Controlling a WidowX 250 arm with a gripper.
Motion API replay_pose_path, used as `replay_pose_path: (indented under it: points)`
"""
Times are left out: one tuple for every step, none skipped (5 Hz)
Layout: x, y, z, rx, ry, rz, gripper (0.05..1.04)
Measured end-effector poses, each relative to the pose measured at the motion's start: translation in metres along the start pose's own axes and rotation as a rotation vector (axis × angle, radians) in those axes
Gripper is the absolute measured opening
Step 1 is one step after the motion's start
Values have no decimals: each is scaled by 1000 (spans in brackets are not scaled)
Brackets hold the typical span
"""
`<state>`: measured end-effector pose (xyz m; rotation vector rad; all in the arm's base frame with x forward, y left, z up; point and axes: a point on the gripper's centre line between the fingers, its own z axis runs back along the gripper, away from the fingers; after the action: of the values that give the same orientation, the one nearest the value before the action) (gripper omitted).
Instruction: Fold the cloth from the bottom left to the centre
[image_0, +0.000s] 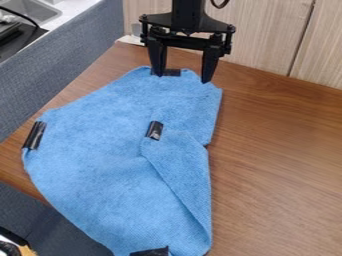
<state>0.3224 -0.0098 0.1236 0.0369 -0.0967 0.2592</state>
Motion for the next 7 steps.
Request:
replay_pose_path:
  points:
    - [-3, -1, -9, 3, 31, -2, 1000]
    - [-14, 14, -12, -29, 66, 45, 1000]
    - [-15, 33, 4, -68, 53, 111, 1000]
    - [-13, 65, 3, -74, 45, 205, 1000]
    - [-13, 95, -9, -77, 33, 250, 1000]
    - [-17, 124, -35, -30, 57, 295, 1000]
    - [-21, 142, -48, 14, 49, 336, 1000]
